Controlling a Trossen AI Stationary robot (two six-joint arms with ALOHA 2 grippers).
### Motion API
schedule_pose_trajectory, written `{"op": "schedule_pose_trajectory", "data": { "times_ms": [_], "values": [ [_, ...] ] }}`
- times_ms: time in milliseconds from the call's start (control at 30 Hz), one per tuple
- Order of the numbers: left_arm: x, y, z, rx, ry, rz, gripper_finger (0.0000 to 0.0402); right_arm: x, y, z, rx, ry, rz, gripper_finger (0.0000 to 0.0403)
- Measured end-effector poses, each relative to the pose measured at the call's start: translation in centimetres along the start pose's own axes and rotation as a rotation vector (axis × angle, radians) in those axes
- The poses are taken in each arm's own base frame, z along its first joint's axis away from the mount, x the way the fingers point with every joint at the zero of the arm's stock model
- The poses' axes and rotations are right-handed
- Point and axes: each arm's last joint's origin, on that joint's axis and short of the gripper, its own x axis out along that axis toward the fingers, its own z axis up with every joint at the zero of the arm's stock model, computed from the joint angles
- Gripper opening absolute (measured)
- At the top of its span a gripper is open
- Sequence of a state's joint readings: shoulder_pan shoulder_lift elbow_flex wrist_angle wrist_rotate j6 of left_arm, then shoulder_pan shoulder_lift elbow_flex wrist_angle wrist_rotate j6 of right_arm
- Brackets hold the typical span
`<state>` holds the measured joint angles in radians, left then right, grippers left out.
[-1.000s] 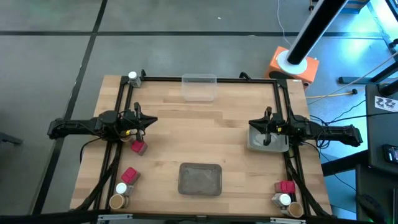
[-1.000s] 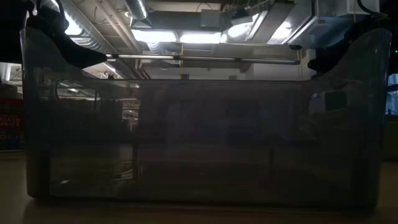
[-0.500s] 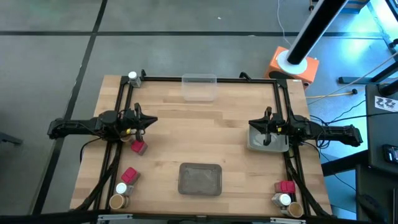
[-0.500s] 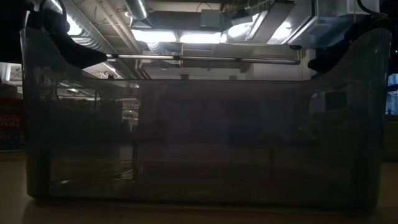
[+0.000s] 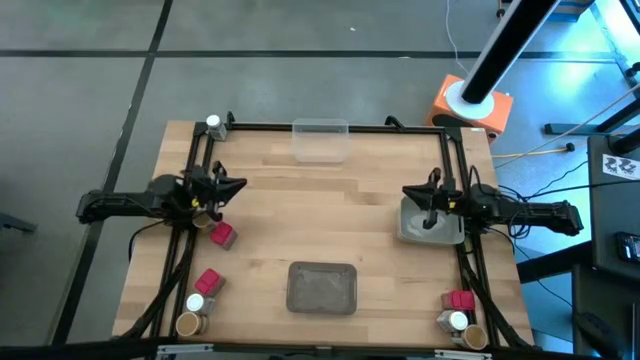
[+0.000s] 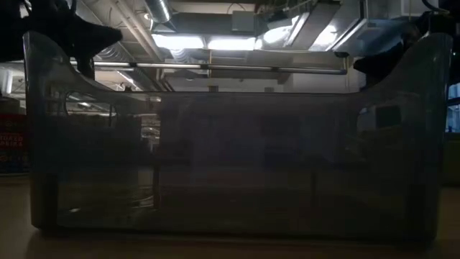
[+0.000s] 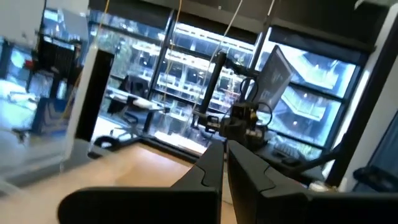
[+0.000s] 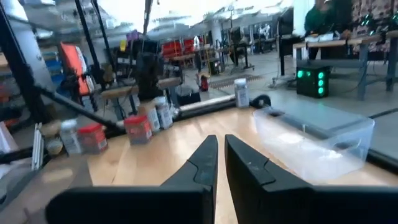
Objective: Sort spices by type
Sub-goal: Put the white seasoning bottle into the transparent bin
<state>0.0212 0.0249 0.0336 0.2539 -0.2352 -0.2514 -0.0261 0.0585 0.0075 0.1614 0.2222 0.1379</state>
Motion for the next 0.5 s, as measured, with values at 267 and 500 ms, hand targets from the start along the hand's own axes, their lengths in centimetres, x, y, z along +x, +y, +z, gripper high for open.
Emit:
{"op": "schedule_pose_trajectory", "data": {
  "times_ms": [267,500],
  "values": [
    [1.0,-0.7,1.6,0.050,0.038,0.009,0.0008,0.0,0.0,0.5,-0.034,-0.049,-0.006,0.0033],
    [3.6,-1.7,3.5,0.098,0.115,0.063,0.0008,0.0,-0.1,0.6,-0.102,-0.066,-0.064,0.0033]
  ]
}}
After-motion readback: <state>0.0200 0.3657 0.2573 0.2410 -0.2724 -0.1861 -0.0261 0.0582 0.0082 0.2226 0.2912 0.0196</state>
